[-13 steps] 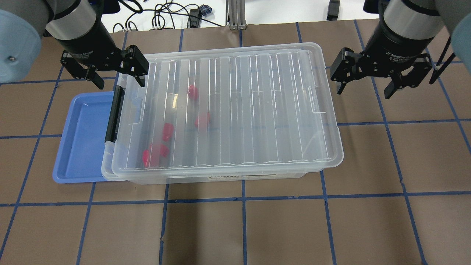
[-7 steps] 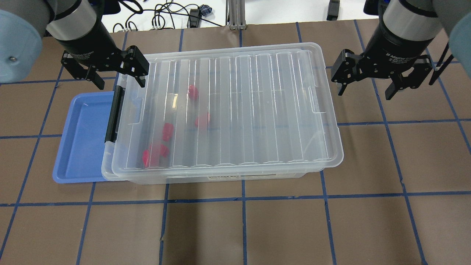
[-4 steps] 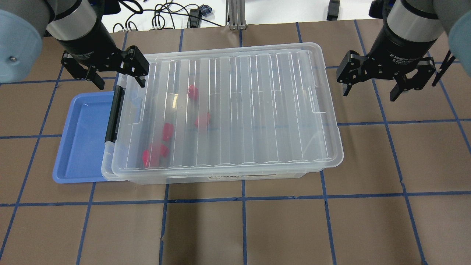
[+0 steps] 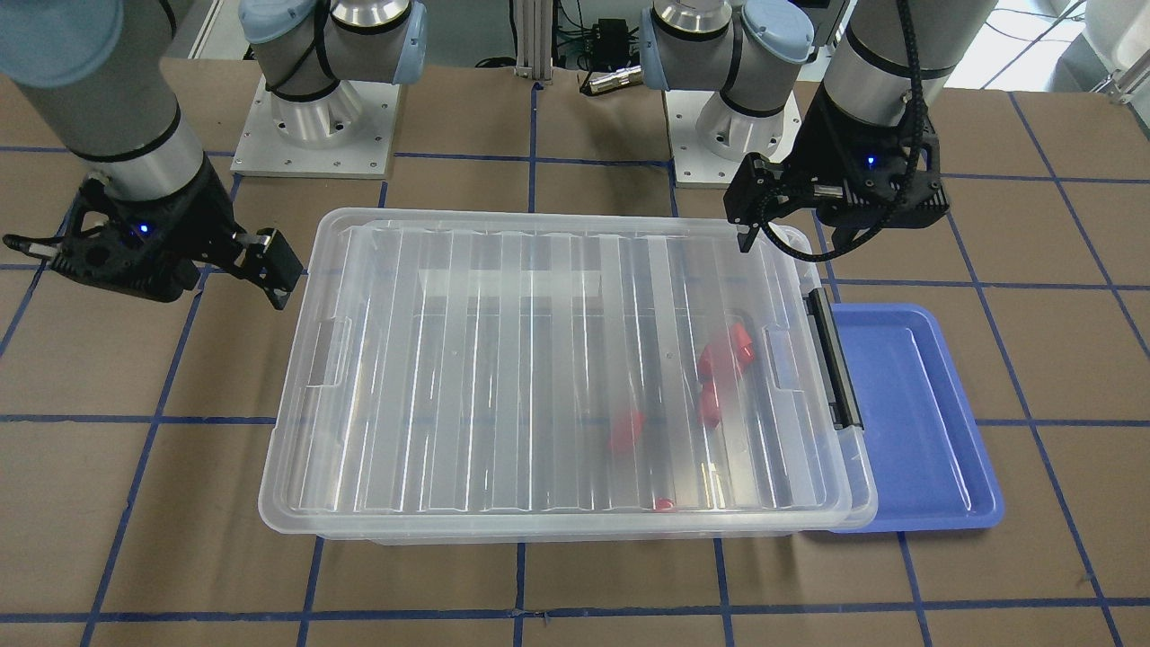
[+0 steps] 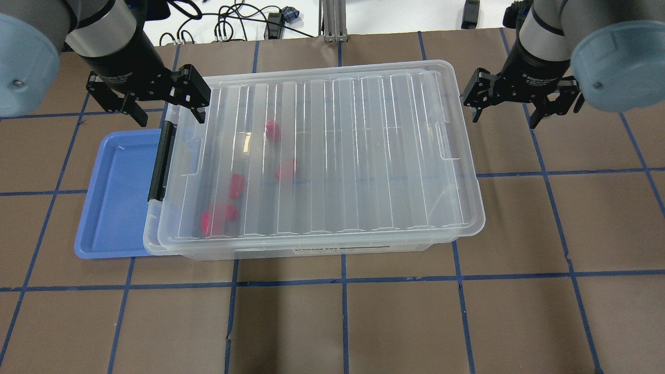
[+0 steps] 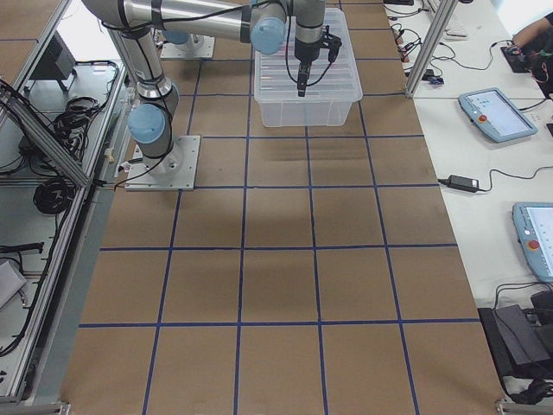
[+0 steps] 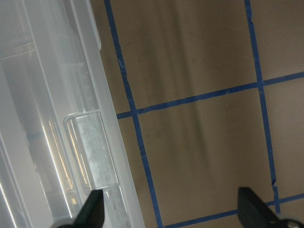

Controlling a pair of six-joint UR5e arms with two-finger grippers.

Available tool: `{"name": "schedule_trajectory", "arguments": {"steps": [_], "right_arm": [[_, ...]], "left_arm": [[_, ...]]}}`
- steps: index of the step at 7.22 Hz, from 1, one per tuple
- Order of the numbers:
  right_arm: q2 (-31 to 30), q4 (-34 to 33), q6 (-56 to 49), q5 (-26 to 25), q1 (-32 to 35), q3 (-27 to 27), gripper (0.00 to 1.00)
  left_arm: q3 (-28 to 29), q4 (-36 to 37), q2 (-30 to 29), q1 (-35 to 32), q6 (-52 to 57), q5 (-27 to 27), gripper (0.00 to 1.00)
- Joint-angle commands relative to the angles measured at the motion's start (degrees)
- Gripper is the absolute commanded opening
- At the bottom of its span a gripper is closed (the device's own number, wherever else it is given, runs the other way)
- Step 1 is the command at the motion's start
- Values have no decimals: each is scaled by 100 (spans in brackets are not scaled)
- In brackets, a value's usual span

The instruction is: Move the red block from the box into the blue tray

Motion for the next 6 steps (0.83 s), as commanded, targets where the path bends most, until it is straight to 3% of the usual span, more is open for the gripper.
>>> {"name": "schedule_trajectory", "arguments": {"steps": [1, 5, 6], "right_arm": [[332, -225, 34, 66, 13, 19, 100], [605, -164, -62, 154, 39, 19, 100], [657, -155, -62, 442, 39, 28, 100]], "left_arm": [[0, 0, -1, 0, 2, 0, 100], [0, 0, 7, 0, 2, 0, 100], [0, 0, 8, 0, 2, 0, 100]]}}
